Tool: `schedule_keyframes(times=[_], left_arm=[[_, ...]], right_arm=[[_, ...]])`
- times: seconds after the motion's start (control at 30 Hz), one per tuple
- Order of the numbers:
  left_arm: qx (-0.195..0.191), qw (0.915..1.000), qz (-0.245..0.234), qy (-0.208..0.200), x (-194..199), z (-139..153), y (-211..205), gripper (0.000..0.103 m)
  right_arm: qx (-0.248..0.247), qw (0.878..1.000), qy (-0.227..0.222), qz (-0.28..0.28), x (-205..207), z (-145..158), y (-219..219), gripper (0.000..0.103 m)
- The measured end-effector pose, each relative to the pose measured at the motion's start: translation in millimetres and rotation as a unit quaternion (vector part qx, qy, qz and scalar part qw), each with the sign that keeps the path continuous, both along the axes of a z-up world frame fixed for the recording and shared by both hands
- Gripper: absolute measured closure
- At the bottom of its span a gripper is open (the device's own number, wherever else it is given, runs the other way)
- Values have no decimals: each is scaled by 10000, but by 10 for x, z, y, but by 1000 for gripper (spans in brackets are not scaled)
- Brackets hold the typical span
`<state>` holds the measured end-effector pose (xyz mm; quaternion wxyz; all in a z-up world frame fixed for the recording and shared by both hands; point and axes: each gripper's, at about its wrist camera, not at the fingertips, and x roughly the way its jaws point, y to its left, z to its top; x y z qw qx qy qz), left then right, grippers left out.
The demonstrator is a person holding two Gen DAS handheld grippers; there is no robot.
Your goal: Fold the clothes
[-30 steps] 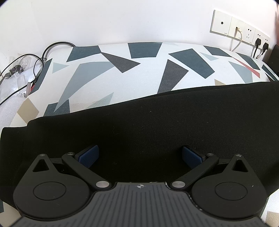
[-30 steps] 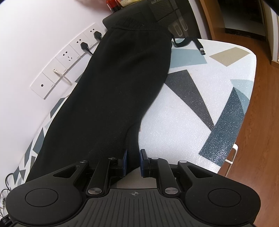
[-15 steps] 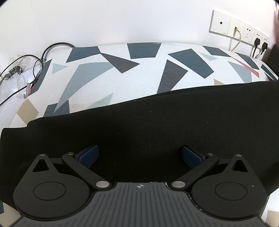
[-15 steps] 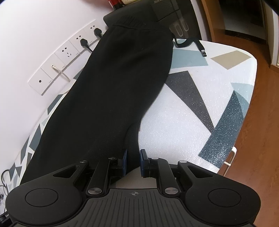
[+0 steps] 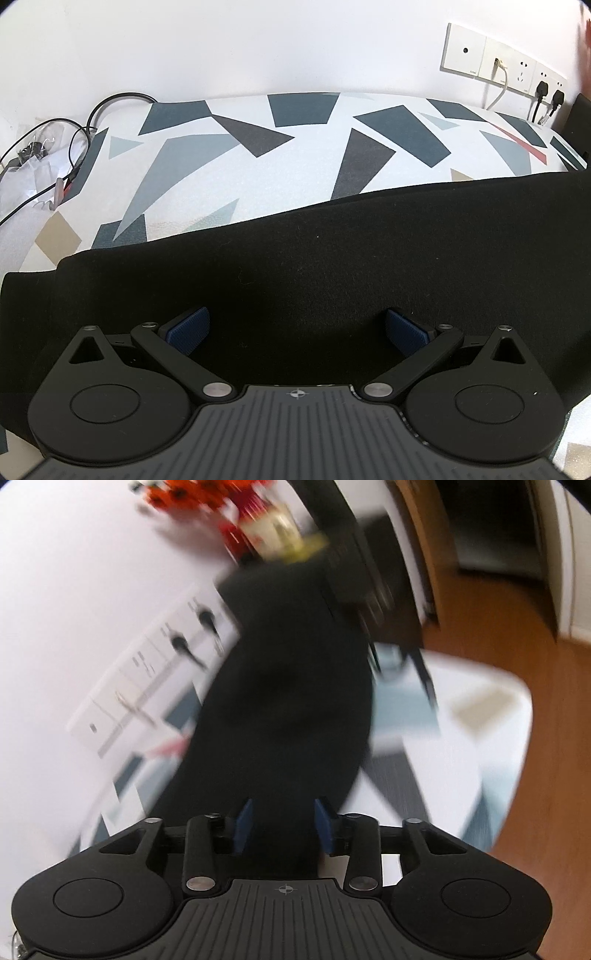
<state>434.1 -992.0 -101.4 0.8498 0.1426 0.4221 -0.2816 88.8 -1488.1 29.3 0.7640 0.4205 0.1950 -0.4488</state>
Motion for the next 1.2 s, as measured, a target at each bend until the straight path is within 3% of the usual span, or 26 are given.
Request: schedule_keyframes(times=[0.1,0.2,0.3,0.47,0.57,0.67,0.73,0.87,0.93,1.07,1.2], left_arm=[[17,9999,106,35,-8,27,-25,0],[-339,9993,-59,121,-69,157,-102,4],[-604,9978,-245,138,-166,283,-254,4],[-675,9971,-155,308,-284,283,-551,4],[-395,9991,-62,173,-331,203,-716,4],[-75,9999,77,-37,-360,113,-826,4],[46,9996,229,-125,-361,72,-869,4],[125,9988,461,-59,-303,38,-914,1],[122,9983,563,20,-275,32,-920,0],[108,9975,692,96,-258,29,-935,0],[114,9975,682,124,-250,31,-941,0]], right_arm=[[-554,9984,38,133,92,316,-175,43],[-1075,9934,155,360,224,526,-340,38],[-1193,9892,401,753,461,507,-586,36],[-1086,9769,925,1591,965,119,-1040,24],[-829,9603,1235,2362,1299,-250,-1236,15],[-754,9378,1626,2973,1603,-590,-1362,13],[-906,9246,1880,3188,1768,-745,-1414,13],[-850,9155,2063,3348,2082,-971,-1720,7],[-912,9140,2068,3369,2212,-1016,-1823,3],[-1057,9233,1974,3122,2315,-1098,-1864,1],[-1208,9289,1730,3045,2139,-1049,-1802,1]])
